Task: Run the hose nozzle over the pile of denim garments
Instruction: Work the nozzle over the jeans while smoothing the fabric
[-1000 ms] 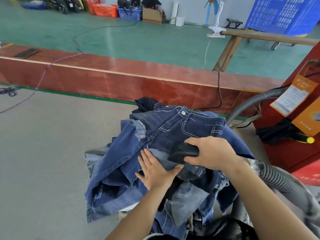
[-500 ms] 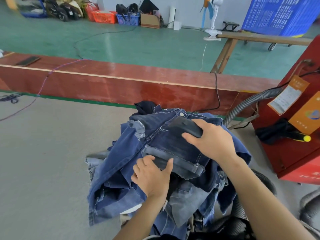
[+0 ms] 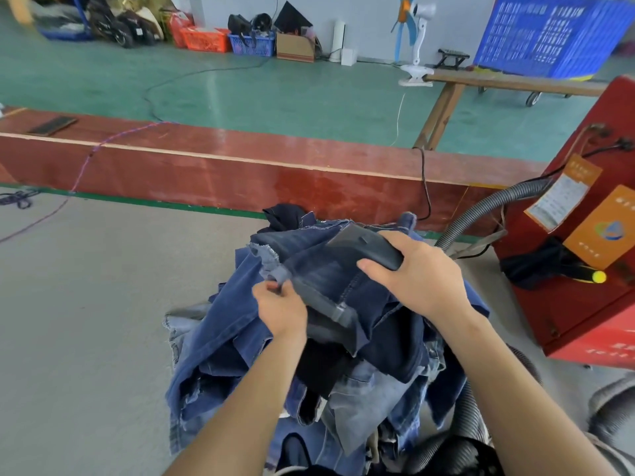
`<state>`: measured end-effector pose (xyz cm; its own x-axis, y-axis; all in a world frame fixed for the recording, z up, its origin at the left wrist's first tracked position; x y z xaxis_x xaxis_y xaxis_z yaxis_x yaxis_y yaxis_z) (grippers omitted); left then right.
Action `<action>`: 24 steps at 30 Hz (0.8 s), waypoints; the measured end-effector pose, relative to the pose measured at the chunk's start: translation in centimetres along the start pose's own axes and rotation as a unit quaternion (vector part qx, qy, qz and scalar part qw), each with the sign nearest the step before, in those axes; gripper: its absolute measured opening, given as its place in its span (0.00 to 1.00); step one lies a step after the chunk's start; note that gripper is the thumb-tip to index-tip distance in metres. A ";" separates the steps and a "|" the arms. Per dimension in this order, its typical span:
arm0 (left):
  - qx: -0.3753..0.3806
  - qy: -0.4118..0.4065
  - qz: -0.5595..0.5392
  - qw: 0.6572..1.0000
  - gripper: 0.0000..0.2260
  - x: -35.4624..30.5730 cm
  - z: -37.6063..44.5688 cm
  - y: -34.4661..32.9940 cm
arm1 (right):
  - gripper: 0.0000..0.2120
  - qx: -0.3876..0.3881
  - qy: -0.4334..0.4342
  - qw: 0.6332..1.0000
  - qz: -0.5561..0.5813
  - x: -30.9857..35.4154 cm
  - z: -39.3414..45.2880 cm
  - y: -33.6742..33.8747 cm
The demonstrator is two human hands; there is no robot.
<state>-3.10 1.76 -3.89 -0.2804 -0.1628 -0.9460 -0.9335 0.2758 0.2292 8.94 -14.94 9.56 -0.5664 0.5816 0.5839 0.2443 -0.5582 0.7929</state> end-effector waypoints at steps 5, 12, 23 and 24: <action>-0.028 -0.040 0.070 0.996 0.07 -0.2 1.3 0.2 | 0.22 0.048 0.031 0.998 -0.033 0.7 -0.5 -1.5; 0.115 -0.191 0.182 0.958 0.10 -0.6 -2.7 -1.8 | 0.20 0.062 0.000 0.991 -0.118 -1.9 0.2 -4.4; 0.014 -0.521 0.470 0.712 0.19 -2.7 -6.5 -3.6 | 0.20 0.038 -0.007 0.994 -0.101 -3.2 0.5 -5.0; 0.068 -0.457 0.506 0.728 0.27 -1.7 -5.7 -4.1 | 0.20 0.040 -0.005 0.994 -0.099 -3.1 0.5 -5.0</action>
<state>-0.07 -4.44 -1.93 -0.4850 0.8710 -0.0790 -0.3030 -0.0827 0.9494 9.84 -13.66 3.90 -0.6012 0.6819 0.4166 0.1904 -0.3841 0.9034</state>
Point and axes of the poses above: each hand's wrist, its own z-axis towards the middle knuckle, its own y-axis out of the back of the hand, x = y × z, the point moved 7 cm from there along z, towards the middle knuckle, and after that the axes turned 13 degrees about z, right-handed, at the moved point
